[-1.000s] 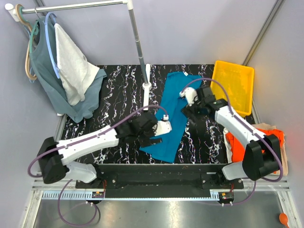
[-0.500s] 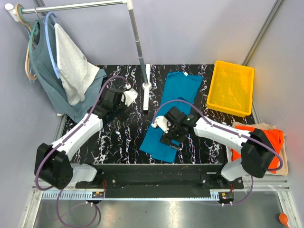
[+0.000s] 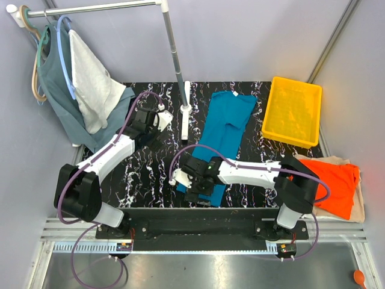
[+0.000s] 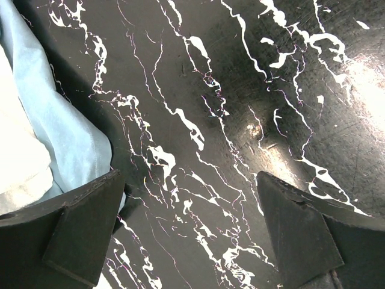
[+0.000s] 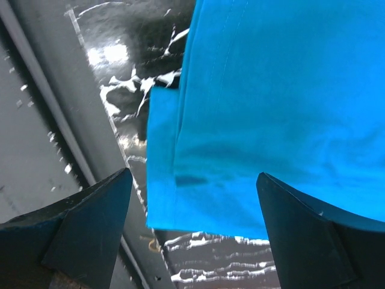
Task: Fold and stack the t-shirts
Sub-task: Fold the tshirt
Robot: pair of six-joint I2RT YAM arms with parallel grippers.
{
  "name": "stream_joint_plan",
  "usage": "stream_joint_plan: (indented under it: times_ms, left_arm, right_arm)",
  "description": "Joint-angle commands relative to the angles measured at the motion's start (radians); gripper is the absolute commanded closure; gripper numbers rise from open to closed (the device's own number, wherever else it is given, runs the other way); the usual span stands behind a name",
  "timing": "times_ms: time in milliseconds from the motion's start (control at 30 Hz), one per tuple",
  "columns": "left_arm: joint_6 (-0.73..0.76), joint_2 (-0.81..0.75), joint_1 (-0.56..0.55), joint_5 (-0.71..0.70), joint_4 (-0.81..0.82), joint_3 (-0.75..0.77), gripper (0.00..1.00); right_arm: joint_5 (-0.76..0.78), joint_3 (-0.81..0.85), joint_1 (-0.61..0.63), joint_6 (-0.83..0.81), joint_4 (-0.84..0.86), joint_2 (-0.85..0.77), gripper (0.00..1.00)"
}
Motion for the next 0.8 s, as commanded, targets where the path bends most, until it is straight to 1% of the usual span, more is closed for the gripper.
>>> stream_joint_plan:
  times_ms: [0, 233, 367, 433, 467, 500, 567, 600, 667, 733, 767]
  left_arm:
    - [-0.001, 0.009, 0.004, 0.012, 0.038, 0.047, 0.01]
    - [0.011, 0.011, 0.005, 0.018, 0.038, 0.029, 0.01]
    - [0.010, 0.015, 0.008, 0.029, 0.043, 0.018, 0.01]
    - [0.010, 0.017, 0.008, 0.032, 0.046, 0.006, 0.01]
    - [0.010, 0.018, 0.008, 0.032, 0.048, 0.003, 0.01]
    - [0.010, 0.017, 0.008, 0.032, 0.049, -0.002, 0.01]
    - [0.013, 0.014, 0.007, 0.030, 0.054, -0.010, 0.01]
    - [0.013, 0.014, 0.008, 0.030, 0.054, -0.011, 0.01]
    - [0.014, 0.014, 0.010, 0.027, 0.055, -0.014, 0.01]
    - [0.016, 0.015, 0.010, 0.024, 0.055, -0.016, 0.01]
    - [0.017, 0.017, 0.010, 0.024, 0.055, -0.016, 0.01]
  right_arm:
    - [-0.017, 0.019, 0.001, 0.010, 0.081, 0.047, 0.07]
    - [-0.016, -0.009, -0.001, -0.008, 0.132, 0.096, 0.11]
    - [0.004, -0.023, -0.001, -0.033, 0.144, 0.098, 0.16]
    - [0.015, -0.036, -0.001, -0.045, 0.149, 0.096, 0.27]
    - [0.015, -0.043, -0.001, -0.048, 0.153, 0.098, 0.33]
    - [0.013, -0.050, -0.001, -0.047, 0.156, 0.099, 0.42]
    - [-0.001, -0.056, -0.001, -0.042, 0.159, 0.108, 0.53]
    - [-0.013, -0.059, -0.001, -0.034, 0.159, 0.111, 0.64]
    - [-0.028, -0.056, -0.002, -0.013, 0.156, 0.119, 0.77]
    - [-0.054, -0.044, 0.002, -0.005, 0.144, 0.118, 0.97]
    - [-0.060, -0.038, 0.005, -0.002, 0.138, 0.116, 0.99]
